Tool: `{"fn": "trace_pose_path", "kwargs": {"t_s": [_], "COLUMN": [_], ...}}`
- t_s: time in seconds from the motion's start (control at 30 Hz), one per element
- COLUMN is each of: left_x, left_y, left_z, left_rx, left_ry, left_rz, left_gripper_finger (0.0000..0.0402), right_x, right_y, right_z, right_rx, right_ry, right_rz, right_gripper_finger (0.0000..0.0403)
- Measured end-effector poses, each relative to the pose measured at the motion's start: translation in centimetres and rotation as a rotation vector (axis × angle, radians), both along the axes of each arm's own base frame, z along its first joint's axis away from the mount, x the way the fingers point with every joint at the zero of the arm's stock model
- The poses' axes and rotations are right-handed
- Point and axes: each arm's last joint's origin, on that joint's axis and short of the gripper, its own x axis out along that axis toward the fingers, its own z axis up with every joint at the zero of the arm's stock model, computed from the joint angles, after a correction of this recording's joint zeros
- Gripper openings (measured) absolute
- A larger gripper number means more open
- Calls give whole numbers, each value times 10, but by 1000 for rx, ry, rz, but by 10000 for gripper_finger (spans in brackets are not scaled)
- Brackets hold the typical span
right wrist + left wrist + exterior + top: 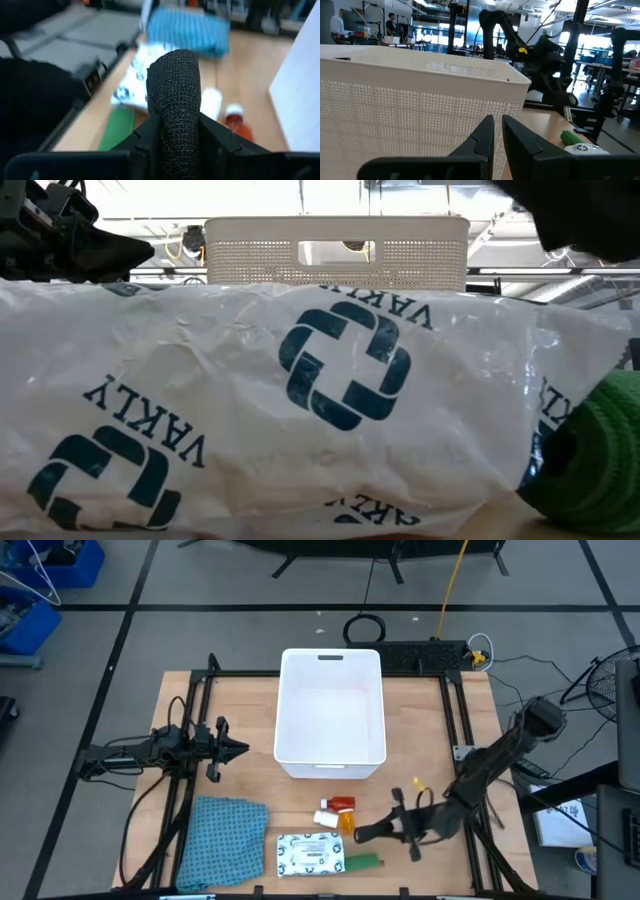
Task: Pick & place medical supplies in basket/bin
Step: Put the black bandage into the bin
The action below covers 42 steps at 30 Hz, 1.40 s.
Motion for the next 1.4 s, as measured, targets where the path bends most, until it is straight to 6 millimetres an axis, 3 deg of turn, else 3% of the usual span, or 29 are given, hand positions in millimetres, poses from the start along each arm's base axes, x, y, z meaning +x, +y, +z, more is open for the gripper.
{"fn": "trace_pose_path", "kwargs": {"t_s": [0.1,0.23,0.43,0.63,0.77,0.93,1.1,1.4], "left_x": [0,0,0,0,0,0,0,0], "left_y": [0,0,0,0,0,0,0,0], "left_z": [0,0,0,0,0,3,3,3], "left_rx": [0,-1,-1,-2,-4,-3,-3,-16], "left_ry": [0,0,-2,-4,-4,-31,-35,-32], "left_rz": [0,0,0,3,5,8,9,7], "left_gripper_finger": [40,40,40,40,40,40,40,40], "right_x": [-9,-11,7,30,41,64,96,139], "right_y": [-10,-17,-35,-88,-130,-181,-232,-295], "right_z": [12,51,116,176,201,211,207,141], "right_rx": [37,58,-111,-178,-178,-221,-235,-298], "right_ry": [-178,-363,-299,-214,-180,-43,91,374], "right_rz": [33,119,-10,-234,-291,-340,-381,-317], "right_gripper_finger": [92,92,91,91,91,91,91,91]}}
